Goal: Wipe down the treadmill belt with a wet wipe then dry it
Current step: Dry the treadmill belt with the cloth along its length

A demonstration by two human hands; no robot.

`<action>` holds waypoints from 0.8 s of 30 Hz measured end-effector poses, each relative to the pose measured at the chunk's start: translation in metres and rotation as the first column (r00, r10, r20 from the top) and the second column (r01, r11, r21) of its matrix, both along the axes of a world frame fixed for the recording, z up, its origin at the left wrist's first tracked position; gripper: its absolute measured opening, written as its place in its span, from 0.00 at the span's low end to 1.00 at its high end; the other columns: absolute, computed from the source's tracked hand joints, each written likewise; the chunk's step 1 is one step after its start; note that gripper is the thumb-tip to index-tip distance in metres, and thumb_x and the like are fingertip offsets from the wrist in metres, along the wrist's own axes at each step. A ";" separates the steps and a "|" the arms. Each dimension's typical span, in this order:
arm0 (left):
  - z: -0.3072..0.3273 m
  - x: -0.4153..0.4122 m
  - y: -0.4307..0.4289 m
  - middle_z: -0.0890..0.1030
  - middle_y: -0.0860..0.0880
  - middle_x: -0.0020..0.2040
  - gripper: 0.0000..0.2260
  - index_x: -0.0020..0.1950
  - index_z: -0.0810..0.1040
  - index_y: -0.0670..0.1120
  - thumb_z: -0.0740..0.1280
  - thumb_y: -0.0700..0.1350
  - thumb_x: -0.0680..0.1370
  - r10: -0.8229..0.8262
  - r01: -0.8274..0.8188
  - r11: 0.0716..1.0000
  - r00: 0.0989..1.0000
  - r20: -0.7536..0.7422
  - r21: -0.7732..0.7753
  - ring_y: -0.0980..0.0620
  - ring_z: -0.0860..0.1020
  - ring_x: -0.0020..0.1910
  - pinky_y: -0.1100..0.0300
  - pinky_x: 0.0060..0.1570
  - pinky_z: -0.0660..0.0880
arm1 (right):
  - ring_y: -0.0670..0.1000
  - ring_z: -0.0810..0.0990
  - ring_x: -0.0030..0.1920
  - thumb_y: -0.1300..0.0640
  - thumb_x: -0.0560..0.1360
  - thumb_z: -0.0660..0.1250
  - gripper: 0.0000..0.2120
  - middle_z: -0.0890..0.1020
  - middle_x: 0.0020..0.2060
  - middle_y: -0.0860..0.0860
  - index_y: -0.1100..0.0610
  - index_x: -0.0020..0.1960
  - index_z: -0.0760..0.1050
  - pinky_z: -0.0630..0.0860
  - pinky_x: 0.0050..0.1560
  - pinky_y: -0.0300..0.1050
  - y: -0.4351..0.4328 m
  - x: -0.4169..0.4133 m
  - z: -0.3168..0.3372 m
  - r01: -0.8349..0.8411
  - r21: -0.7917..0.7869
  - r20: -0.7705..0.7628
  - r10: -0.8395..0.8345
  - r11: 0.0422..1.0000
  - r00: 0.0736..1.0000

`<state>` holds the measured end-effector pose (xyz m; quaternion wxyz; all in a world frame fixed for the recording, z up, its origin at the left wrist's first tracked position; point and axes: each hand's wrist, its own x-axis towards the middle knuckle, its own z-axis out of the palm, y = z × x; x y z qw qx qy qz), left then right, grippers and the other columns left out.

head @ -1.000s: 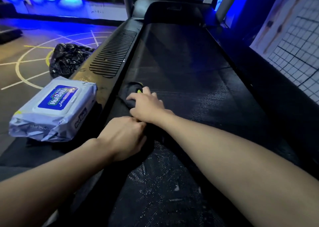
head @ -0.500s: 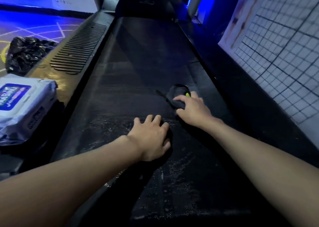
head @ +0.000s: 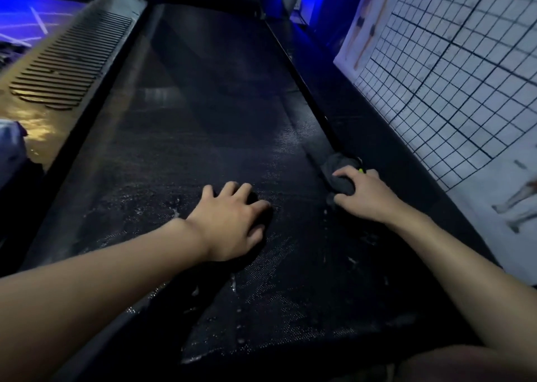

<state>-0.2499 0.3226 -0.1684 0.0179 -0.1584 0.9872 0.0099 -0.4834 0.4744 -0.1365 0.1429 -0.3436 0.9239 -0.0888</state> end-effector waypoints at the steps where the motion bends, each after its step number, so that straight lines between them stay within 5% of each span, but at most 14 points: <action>1: 0.000 0.000 0.000 0.66 0.49 0.67 0.22 0.72 0.61 0.61 0.52 0.62 0.77 -0.001 0.001 1.000 1.000 -0.006 0.006 0.45 0.64 0.68 0.41 0.61 0.66 | 0.65 0.70 0.67 0.41 0.74 0.67 0.30 0.62 0.71 0.60 0.36 0.74 0.60 0.69 0.69 0.54 -0.004 -0.003 0.004 0.008 -0.004 0.043 -0.008 1.000 0.999; 3: 0.002 0.000 -0.002 0.66 0.50 0.67 0.22 0.71 0.62 0.61 0.53 0.62 0.77 -0.006 0.006 1.000 1.000 -0.018 0.023 0.46 0.64 0.68 0.41 0.61 0.66 | 0.65 0.69 0.69 0.38 0.74 0.66 0.36 0.61 0.74 0.61 0.35 0.77 0.54 0.68 0.69 0.53 -0.013 -0.007 0.008 0.035 0.005 0.055 -0.035 0.999 0.998; 9: 0.004 0.018 -0.016 0.65 0.54 0.72 0.23 0.73 0.64 0.60 0.53 0.59 0.77 -0.036 0.040 0.997 0.998 -0.042 0.073 0.51 0.63 0.71 0.48 0.66 0.65 | 0.65 0.72 0.66 0.39 0.74 0.63 0.30 0.62 0.73 0.56 0.38 0.75 0.64 0.73 0.64 0.54 -0.035 0.017 -0.006 0.033 -0.007 -0.087 -0.034 0.999 0.996; 16: 0.013 0.063 -0.023 0.64 0.53 0.73 0.27 0.74 0.64 0.58 0.48 0.60 0.75 -0.055 0.053 0.996 0.998 0.019 0.071 0.50 0.64 0.71 0.53 0.67 0.65 | 0.64 0.74 0.63 0.39 0.74 0.61 0.27 0.64 0.69 0.55 0.38 0.73 0.66 0.75 0.60 0.53 -0.098 0.093 -0.005 -0.170 -0.030 -0.121 0.165 0.985 0.979; 24: 0.030 0.131 -0.055 0.75 0.52 0.56 0.26 0.59 0.78 0.55 0.47 0.57 0.69 -0.094 0.084 0.992 0.990 0.104 0.097 0.49 0.72 0.59 0.52 0.57 0.74 | 0.65 0.72 0.63 0.42 0.75 0.63 0.23 0.59 0.71 0.58 0.44 0.70 0.70 0.71 0.56 0.53 -0.193 0.208 -0.001 -0.313 -0.073 -0.091 0.306 0.947 0.948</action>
